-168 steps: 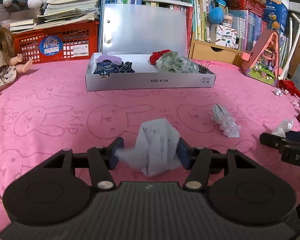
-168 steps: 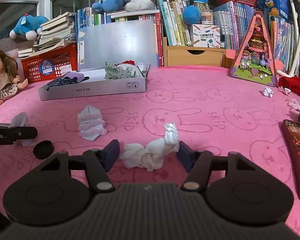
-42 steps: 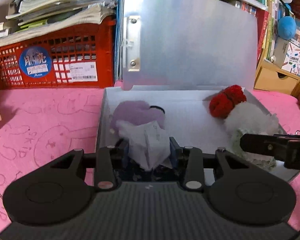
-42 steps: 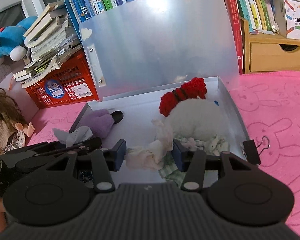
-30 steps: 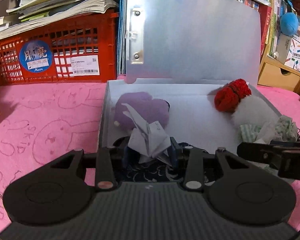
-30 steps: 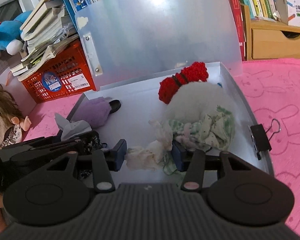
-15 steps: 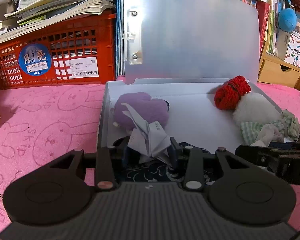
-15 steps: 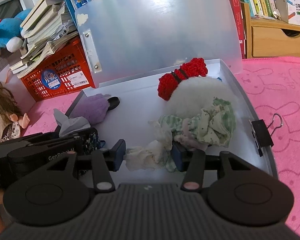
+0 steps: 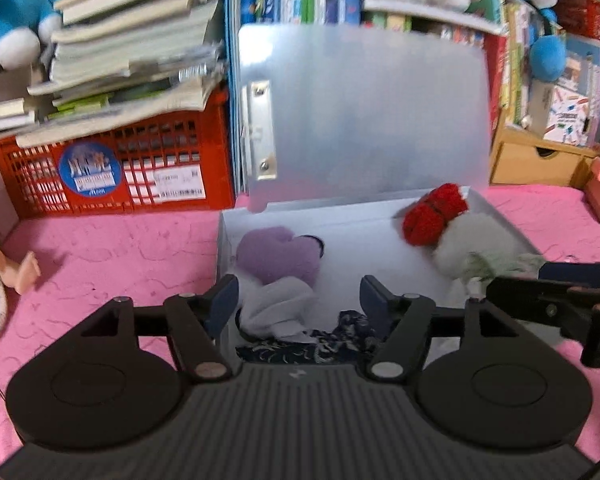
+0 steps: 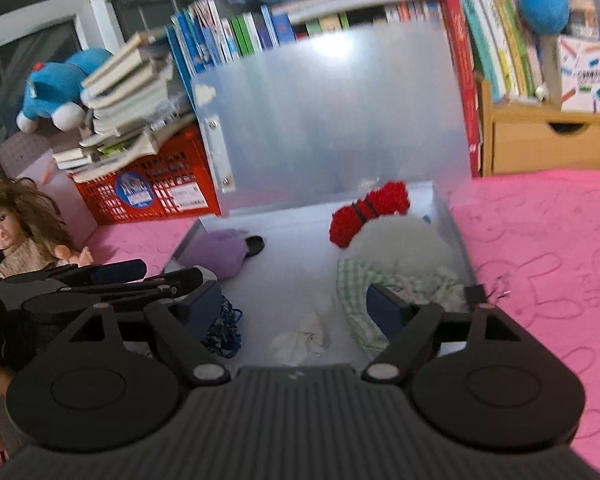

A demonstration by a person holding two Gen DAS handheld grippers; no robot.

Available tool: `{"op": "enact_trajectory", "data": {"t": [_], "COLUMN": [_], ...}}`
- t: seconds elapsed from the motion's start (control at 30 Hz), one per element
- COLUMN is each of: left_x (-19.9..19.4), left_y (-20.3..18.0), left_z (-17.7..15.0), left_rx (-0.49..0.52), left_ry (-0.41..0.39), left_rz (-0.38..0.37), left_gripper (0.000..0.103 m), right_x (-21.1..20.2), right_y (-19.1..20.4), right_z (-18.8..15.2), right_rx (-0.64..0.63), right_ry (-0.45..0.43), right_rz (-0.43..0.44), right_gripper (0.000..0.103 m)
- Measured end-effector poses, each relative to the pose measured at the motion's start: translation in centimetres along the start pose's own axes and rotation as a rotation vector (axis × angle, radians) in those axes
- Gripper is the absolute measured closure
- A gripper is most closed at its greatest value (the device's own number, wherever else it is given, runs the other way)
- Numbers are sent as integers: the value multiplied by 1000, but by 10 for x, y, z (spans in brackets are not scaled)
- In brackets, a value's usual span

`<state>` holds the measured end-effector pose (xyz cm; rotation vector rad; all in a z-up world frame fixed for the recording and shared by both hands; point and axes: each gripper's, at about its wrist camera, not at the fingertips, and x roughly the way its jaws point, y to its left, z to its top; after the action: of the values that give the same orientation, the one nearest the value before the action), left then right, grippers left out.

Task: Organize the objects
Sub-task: 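Lower the paper and tissue into the box and open both grippers, then withdraw both grippers toward the black lid and pink-striped folded paper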

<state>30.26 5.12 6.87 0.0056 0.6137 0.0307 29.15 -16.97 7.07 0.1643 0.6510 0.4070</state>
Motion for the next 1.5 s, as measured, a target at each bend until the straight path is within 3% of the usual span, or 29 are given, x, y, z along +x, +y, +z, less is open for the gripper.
{"op": "enact_trajectory", "data": {"t": [0.3,0.67,1.0,1.5], "left_x": [-64,-123,-147,-172], "left_y": [-18,-49,-68,-79], "left_z": [-18,-79,-122,-165], "left_rx": [26,86,132,152], "left_ry": [-50,-53,-19,2], "left_rz": [-65,-156,-190,-213], "left_gripper": [26,25,24,24], "right_x": [-61,-107,-120,-120], "right_y": [-2,-14,-20,-26], "right_z": [-17,-68,-111,-141], "right_rx": [-127,-185,-216,-212], "right_ry": [-61,-75,-32,9], "right_rz": [-34,-34,-29,-31], "right_gripper": [11,10,10,10]}}
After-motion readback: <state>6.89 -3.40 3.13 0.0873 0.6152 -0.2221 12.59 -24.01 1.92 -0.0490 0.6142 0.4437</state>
